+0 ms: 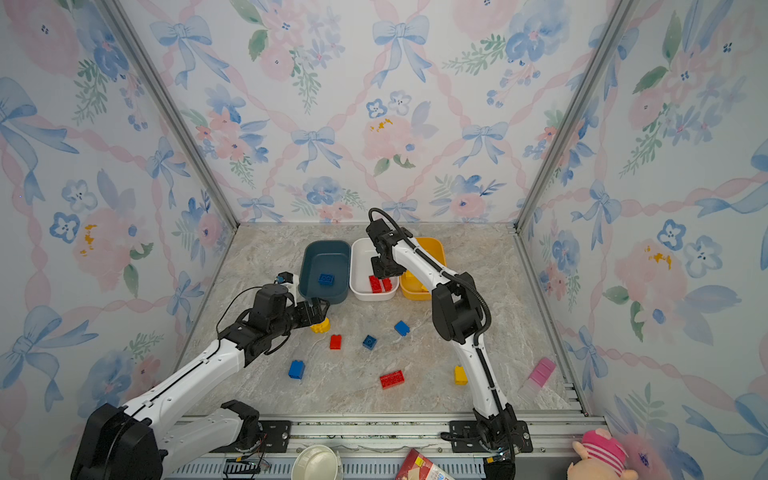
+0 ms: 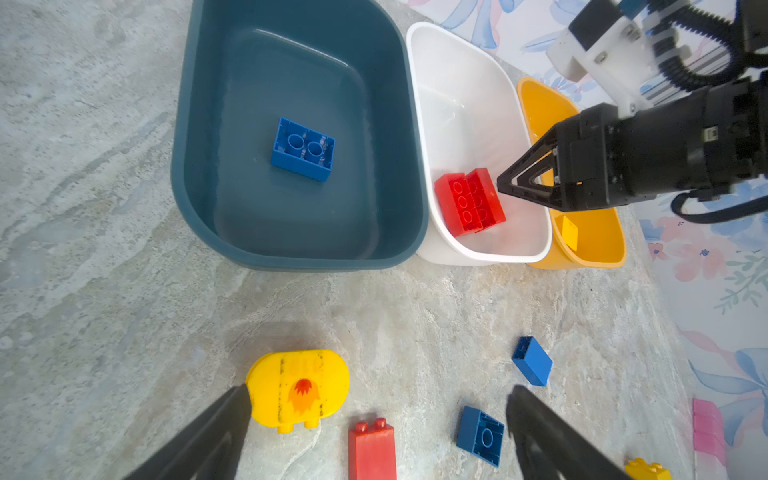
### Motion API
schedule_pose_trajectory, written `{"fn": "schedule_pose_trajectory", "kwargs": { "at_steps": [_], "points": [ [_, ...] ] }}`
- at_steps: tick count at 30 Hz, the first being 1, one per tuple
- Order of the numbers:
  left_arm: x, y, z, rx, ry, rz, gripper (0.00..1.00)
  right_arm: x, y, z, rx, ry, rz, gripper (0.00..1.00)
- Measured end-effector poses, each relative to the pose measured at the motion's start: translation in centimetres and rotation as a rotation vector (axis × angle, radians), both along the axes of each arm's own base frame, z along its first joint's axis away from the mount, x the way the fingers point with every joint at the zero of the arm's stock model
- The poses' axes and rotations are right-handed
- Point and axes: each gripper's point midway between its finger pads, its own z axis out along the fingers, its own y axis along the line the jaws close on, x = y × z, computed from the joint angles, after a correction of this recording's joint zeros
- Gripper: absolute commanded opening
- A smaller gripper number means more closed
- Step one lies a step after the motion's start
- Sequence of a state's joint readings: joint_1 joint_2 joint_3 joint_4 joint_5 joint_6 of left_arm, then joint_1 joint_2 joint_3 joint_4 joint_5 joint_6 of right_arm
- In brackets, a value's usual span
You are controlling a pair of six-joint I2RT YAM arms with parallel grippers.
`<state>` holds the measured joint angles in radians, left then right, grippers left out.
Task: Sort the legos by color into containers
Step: 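Carry the red brick into the white bin and release it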
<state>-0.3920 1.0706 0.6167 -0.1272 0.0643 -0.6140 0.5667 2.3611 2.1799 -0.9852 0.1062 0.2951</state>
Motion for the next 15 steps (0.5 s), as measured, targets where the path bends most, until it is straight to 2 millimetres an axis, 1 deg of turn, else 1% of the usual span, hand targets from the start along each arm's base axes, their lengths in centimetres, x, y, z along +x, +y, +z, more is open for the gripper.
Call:
{"fn": "schedule_pose_trajectory", "kwargs": {
  "at_steps": [9, 12, 15],
  "points": [
    [0.0, 0.0, -0.2, 0.002, 0.005, 0.000, 0.98, -0.1, -0.1, -0.1, 0.001, 0.002, -0.003, 0.45],
    [0.0, 0.0, -0.2, 0.002, 0.006, 0.000, 0.98, -0.6, -0.3, -0.2, 0.000, 0.010, -0.005, 0.48],
    [0.0, 0.0, -0.2, 0.003, 0.006, 0.000, 0.98, -1.3, -0.6, 0.1, 0.009, 0.012, -0.007, 0.50]
  ]
}}
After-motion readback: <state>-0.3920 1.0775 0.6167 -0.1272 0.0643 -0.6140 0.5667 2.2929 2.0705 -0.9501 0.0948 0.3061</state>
